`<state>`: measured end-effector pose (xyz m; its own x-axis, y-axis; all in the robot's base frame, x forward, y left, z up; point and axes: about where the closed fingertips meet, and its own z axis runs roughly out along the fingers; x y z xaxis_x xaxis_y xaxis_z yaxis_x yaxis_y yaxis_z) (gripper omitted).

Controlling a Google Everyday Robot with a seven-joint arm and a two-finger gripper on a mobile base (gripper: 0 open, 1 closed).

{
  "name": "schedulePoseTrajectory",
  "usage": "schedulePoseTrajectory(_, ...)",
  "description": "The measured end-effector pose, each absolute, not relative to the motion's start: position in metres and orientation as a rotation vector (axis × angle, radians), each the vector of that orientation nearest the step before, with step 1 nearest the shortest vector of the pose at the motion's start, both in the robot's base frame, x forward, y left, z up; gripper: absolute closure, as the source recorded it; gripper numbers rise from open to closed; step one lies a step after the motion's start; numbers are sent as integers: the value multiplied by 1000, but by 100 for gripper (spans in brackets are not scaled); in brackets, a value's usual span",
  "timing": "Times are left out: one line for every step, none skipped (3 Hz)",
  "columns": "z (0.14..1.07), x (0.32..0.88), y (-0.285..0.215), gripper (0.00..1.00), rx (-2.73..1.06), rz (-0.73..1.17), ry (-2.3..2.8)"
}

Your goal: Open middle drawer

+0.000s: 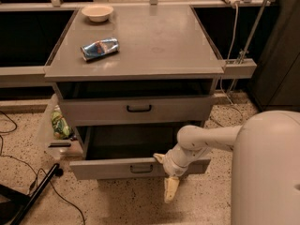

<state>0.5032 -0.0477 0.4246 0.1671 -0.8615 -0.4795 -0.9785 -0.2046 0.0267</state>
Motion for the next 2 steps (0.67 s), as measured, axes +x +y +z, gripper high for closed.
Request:
schedulePoseTrajectory(435, 471, -58, 0, -2114, 608, 1810)
schedulePoseTrajectory(455, 419, -74, 0, -2080, 643, 1853)
